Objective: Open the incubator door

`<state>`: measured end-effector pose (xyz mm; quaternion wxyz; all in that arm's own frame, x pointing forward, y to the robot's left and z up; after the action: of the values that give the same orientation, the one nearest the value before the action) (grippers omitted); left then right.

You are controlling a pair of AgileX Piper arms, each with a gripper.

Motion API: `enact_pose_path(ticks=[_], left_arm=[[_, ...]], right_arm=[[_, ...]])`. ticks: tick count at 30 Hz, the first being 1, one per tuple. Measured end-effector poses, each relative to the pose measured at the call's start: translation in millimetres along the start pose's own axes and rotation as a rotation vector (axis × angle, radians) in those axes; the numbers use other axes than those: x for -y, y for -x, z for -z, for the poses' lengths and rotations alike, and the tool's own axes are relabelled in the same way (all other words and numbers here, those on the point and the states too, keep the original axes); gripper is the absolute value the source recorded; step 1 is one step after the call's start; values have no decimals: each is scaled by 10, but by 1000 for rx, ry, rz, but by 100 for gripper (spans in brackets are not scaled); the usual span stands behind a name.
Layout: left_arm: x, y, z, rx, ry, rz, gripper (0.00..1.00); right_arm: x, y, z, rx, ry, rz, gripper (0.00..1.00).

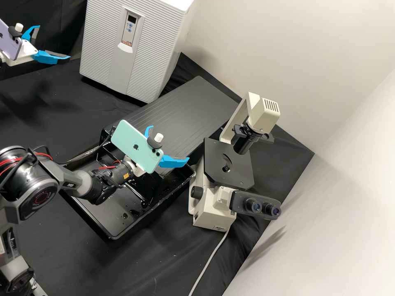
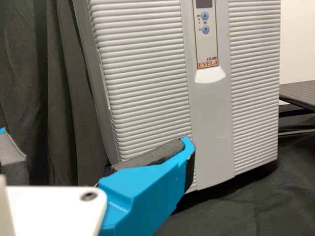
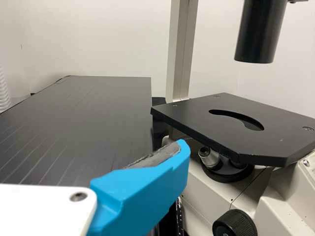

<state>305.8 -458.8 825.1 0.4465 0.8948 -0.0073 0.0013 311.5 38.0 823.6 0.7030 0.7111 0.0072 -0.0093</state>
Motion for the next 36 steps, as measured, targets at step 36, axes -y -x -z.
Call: enact_pose_path(ticks=[36], left_arm=[[-34, -846, 236, 224, 102, 0, 100]], right_arm=[[0, 0, 0, 0, 0, 0, 100]])
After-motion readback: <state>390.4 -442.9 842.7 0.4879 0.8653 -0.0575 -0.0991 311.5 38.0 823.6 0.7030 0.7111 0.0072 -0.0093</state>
